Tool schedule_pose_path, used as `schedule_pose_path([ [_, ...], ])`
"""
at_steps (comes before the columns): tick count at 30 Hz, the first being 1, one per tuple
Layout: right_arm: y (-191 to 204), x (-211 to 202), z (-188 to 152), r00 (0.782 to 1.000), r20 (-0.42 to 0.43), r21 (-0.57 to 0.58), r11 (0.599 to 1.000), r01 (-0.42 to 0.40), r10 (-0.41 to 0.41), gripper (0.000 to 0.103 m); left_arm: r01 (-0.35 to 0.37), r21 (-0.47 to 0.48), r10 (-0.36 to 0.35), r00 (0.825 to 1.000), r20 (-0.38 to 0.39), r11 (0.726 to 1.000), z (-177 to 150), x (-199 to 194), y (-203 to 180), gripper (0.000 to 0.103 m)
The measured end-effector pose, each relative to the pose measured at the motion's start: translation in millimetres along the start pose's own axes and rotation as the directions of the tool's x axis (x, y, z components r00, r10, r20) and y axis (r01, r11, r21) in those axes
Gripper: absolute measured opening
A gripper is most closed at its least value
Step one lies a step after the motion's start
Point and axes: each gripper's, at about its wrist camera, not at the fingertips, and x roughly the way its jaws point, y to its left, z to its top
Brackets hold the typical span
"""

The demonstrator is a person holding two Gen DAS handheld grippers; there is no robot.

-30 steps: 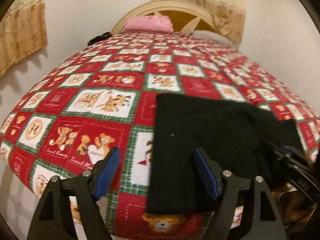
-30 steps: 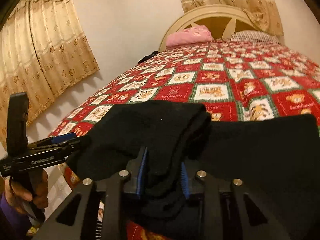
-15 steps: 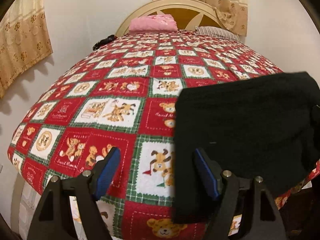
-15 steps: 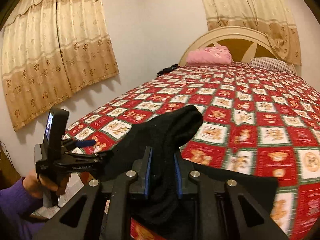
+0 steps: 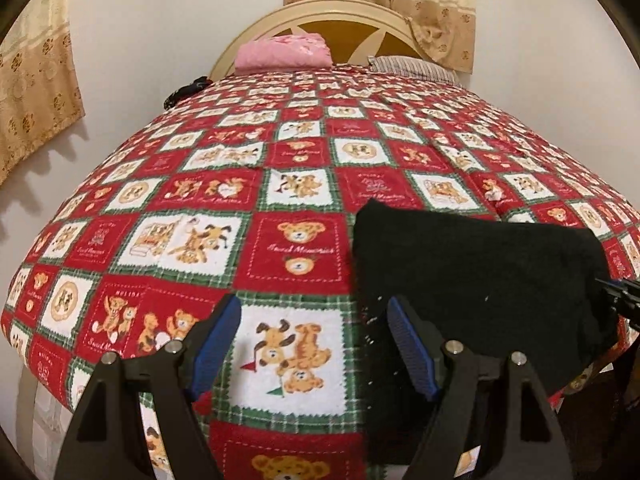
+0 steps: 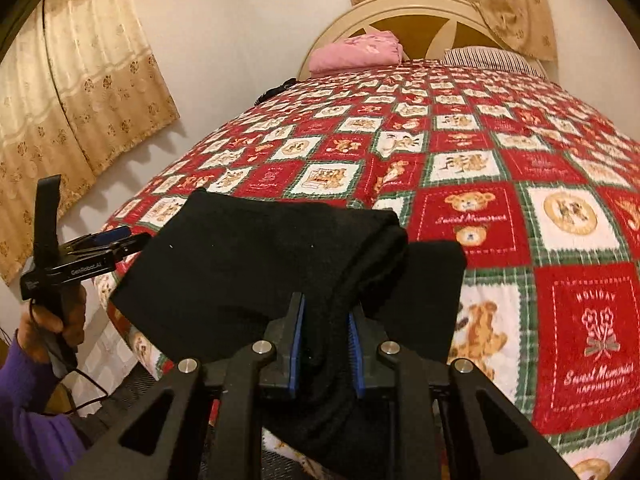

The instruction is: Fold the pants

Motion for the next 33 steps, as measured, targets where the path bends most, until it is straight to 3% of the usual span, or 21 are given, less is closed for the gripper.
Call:
schedule_pose_path([
  [5, -4.9, -15.2, -4.7, 0.998, -0.022, -0.048, 0.997, 0.056, -0.057, 0.021, 0.016, 0.010, -0.016, 1.000, 0.014, 1.000, 3.6, -2.0, -7.5, 0.078],
  [8, -20.7, -7.0, -12.6, 0.997, -0.057, -0.004, 0.999, 0.049, -0.049, 0.021, 0.023, 0.021, -0.023, 1.000, 0.013, 1.000, 4.4, -1.7, -14.8, 0.078],
  [11, -29.2, -3.5, -18.5, 0.999, -0.025, 0.024, 0.999, 0.024, -0.023, 0.021, 0.031, 0.043, -0.031, 0.999, 0.010, 0.999, 3.9, -1.6, -24.4, 0.078],
  [17, -21.8, -7.2, -13.8, 0.997, -0.042, -0.042, 0.997, 0.057, -0.059, 0.021, 0.060, 0.077, -0.062, 0.998, 0.018, 0.995, 7.4, -3.5, -46.2, 0.078],
  [20, -21.6, -9.9, -12.4, 0.996, -0.050, -0.039, 0.997, 0.066, -0.068, 0.025, 0.051, 0.105, -0.050, 0.999, -0.013, 0.993, 5.1, 5.4, -58.7, 0.078],
  [23, -17.7, -24.2, -4.7, 0.986, -0.035, -0.066, 0.985, 0.161, -0.164, 0.032, 0.022, 0.124, -0.018, 0.999, -0.039, 0.992, 0.2, 13.5, -65.7, 0.079],
  [26, 6.6, -45.0, 2.7, 0.949, 0.080, -0.158, 0.936, 0.315, -0.306, 0.034, 0.003, 0.120, 0.001, 0.999, -0.033, 0.993, -1.6, 15.3, -66.1, 0.081],
  [27, 13.9, -48.4, 3.5, 0.943, 0.106, -0.172, 0.928, 0.331, -0.316, 0.034, -0.001, 0.111, 0.005, 0.999, -0.034, 0.994, -1.9, 15.8, -64.9, 0.084],
  [30, 41.9, -47.8, 1.0, 0.972, 0.129, -0.225, 0.948, 0.224, -0.198, 0.034, 0.006, 0.081, -0.002, 0.999, -0.044, 0.997, -2.1, 18.2, -60.9, 0.087],
  [32, 59.5, -32.9, -7.2, 0.992, 0.076, -0.270, 0.956, 0.118, -0.101, 0.034, 0.010, 0.073, -0.007, 0.999, -0.049, 0.997, -2.7, 19.3, -59.7, 0.087],
  [33, 63.0, -27.3, -11.2, 0.994, 0.059, -0.284, 0.953, 0.110, -0.097, 0.034, 0.009, 0.073, -0.005, 0.999, -0.049, 0.997, -2.7, 19.5, -60.2, 0.087],
])
